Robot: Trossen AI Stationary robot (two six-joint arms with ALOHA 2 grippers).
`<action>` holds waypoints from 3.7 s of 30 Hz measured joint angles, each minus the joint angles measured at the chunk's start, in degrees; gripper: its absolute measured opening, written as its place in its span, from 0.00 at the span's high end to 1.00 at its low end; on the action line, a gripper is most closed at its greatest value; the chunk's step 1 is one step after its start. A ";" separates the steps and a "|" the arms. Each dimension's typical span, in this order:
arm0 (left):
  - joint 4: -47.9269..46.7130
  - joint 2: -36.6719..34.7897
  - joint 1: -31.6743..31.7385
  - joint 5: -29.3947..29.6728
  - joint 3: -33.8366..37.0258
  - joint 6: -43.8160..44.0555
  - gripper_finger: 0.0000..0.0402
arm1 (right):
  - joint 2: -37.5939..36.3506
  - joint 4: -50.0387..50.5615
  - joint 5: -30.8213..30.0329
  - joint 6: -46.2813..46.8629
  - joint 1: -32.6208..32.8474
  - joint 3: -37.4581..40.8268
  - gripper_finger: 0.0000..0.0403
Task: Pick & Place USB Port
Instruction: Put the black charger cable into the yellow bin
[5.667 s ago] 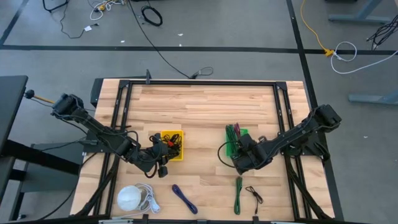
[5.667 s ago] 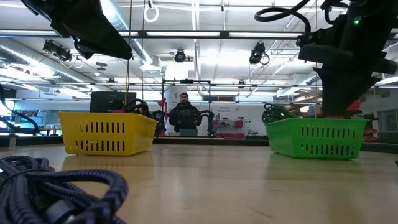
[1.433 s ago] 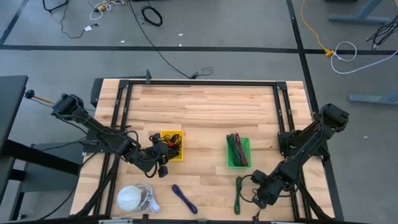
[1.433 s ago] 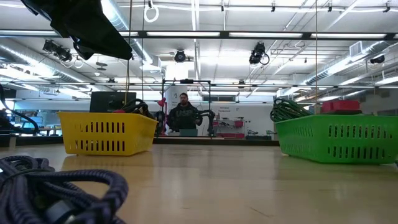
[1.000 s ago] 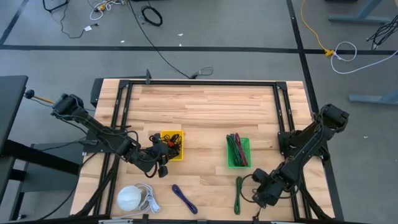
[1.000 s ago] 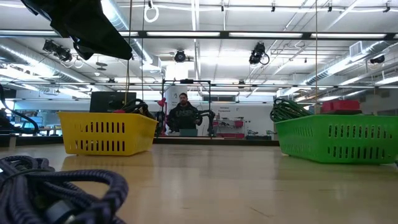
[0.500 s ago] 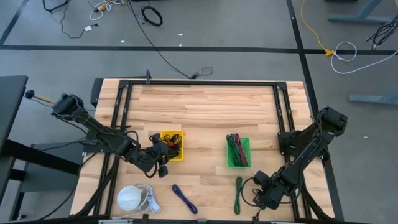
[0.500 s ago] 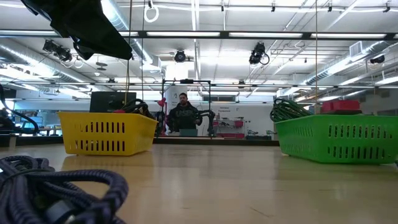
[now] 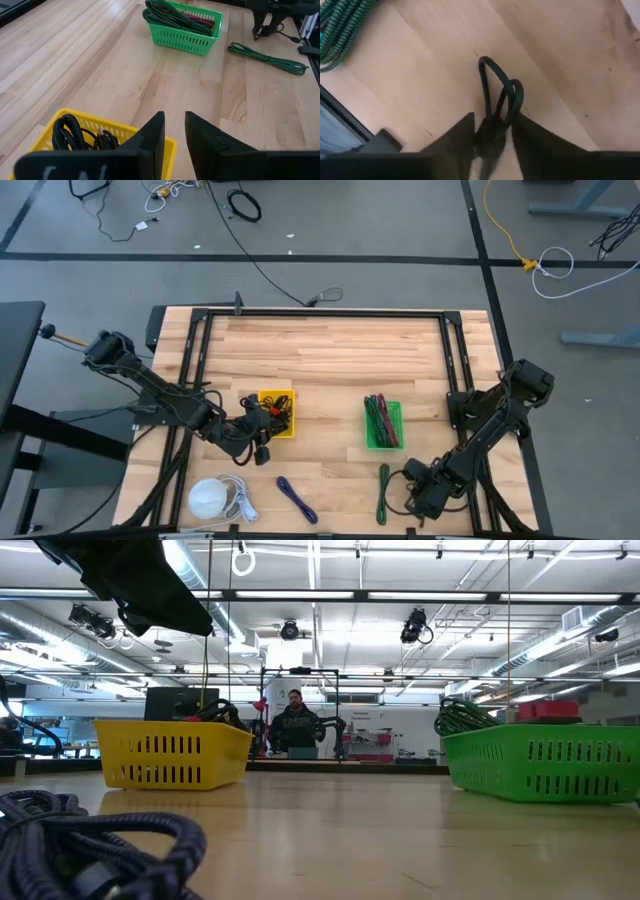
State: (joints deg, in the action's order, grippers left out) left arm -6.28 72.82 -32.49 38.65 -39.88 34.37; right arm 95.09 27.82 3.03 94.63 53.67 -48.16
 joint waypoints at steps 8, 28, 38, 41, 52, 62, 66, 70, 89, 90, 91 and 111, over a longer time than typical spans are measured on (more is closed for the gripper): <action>0.02 0.00 -0.02 0.00 0.00 0.02 0.80 | 0.17 -2.71 2.23 -5.19 -0.23 0.06 0.95; 0.52 0.00 0.00 0.24 -0.02 0.98 0.80 | -10.55 2.46 -6.57 -37.61 -13.54 -11.93 0.97; 7.84 0.00 -0.02 1.16 -0.04 -6.76 0.80 | -11.63 1.07 -31.89 -68.76 -18.15 -27.83 0.97; 13.70 0.00 -0.02 0.77 -0.04 -11.93 0.80 | -11.63 -5.48 -38.88 -76.71 -19.50 -28.20 0.97; 42.86 0.00 0.97 -12.49 -0.05 -36.73 0.80 | -10.14 -24.12 -29.64 -89.83 -26.22 -28.22 0.97; 46.88 0.64 4.01 -14.95 -0.07 -39.89 0.80 | -6.38 -30.32 -22.58 -93.60 -29.46 -28.22 0.97; 47.45 1.37 4.55 -15.84 -0.04 -40.19 0.80 | -6.21 -30.84 -20.35 -93.62 -29.88 -28.22 0.97; 50.75 3.62 5.31 -17.02 0.00 -40.19 0.80 | -6.21 -31.41 -20.31 -93.64 -29.88 -28.22 0.97; 55.63 6.43 6.63 -20.02 0.00 -41.05 0.80 | -2.38 -32.67 -16.73 -93.42 -31.19 -28.22 0.97; 55.60 6.43 6.69 -20.59 0.00 -41.05 0.80 | -2.37 -32.69 -16.56 -93.43 -31.39 -28.22 0.97; 55.56 6.43 6.71 -21.15 0.00 -41.03 0.80 | -2.36 -32.63 -16.55 -93.53 -31.54 -28.22 0.97; 54.26 6.36 8.63 -19.67 0.02 -40.40 0.49 | -3.05 -31.19 -13.21 -91.25 -34.88 -28.24 0.97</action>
State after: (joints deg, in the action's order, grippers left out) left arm 47.98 79.18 -23.86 18.98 -39.86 -6.03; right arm 92.04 -3.38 -10.18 3.38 18.79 -76.40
